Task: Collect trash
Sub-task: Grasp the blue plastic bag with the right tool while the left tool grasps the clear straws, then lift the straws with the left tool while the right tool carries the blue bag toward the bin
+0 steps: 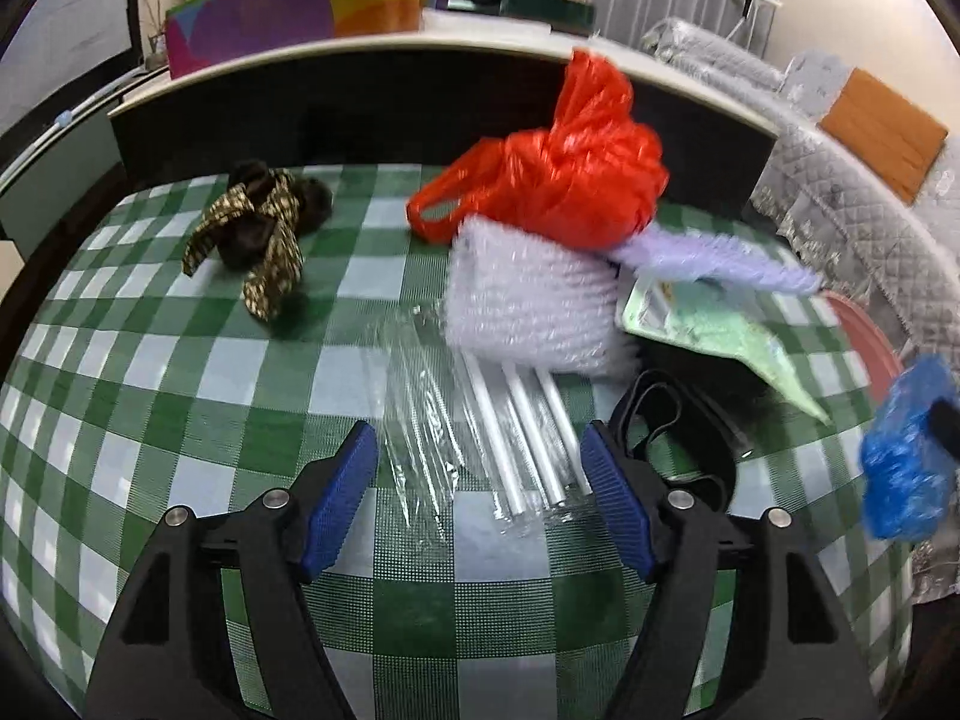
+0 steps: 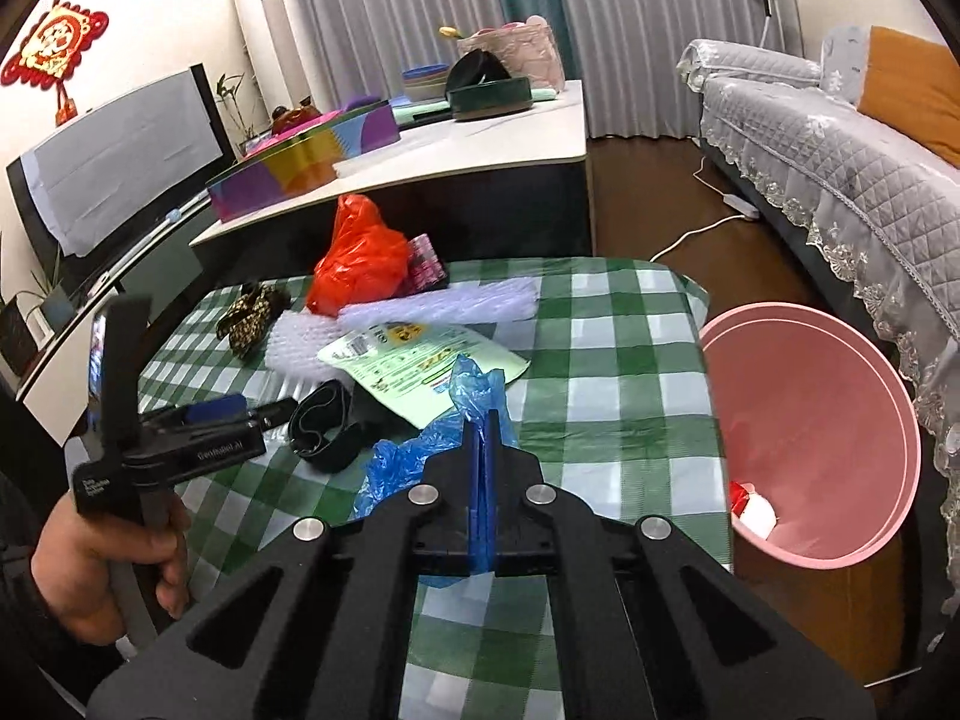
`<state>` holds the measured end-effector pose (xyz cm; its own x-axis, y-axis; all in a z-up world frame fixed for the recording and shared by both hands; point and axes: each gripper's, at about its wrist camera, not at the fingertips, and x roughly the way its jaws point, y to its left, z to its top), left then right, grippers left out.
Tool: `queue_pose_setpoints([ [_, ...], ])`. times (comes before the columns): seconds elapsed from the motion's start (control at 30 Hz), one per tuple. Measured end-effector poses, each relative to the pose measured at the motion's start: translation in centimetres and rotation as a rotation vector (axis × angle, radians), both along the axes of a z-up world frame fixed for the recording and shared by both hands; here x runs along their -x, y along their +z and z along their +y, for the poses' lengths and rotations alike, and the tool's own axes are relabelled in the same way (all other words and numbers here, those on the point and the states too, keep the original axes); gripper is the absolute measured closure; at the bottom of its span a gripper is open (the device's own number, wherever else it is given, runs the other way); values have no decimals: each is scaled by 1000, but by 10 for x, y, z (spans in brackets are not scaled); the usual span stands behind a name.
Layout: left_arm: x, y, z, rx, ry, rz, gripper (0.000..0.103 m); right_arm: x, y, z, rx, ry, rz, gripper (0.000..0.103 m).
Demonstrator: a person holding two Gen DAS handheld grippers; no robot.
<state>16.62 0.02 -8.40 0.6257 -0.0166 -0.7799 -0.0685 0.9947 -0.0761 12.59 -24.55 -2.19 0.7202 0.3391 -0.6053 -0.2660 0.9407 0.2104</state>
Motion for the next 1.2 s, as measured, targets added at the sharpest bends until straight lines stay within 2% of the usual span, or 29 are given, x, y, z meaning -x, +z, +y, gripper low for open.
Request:
queue_pose_setpoints([
  [0.07,-1,-2,-1,-3,-1,12,44,-1,2,-2,-2,-4,-6,102],
  [0.17,0,-1,-1,-24,-4,16,65,0,4,-4,0,-8,-16,102],
  [0.23,1,1,0,-19,-8,22,88,1,5,-4,2,-11,-23,102],
  [0.3,3,2,4,-4,-3,27,96,2,7,-5,4,-14,-30,102],
  [0.87,40,43,30,-28,58,-95,98,22,47,-24,27,-96,-153,102],
  [1.2,58,67,24,-40,23,-177,98,36,64,-42,42,-150,-210,102],
])
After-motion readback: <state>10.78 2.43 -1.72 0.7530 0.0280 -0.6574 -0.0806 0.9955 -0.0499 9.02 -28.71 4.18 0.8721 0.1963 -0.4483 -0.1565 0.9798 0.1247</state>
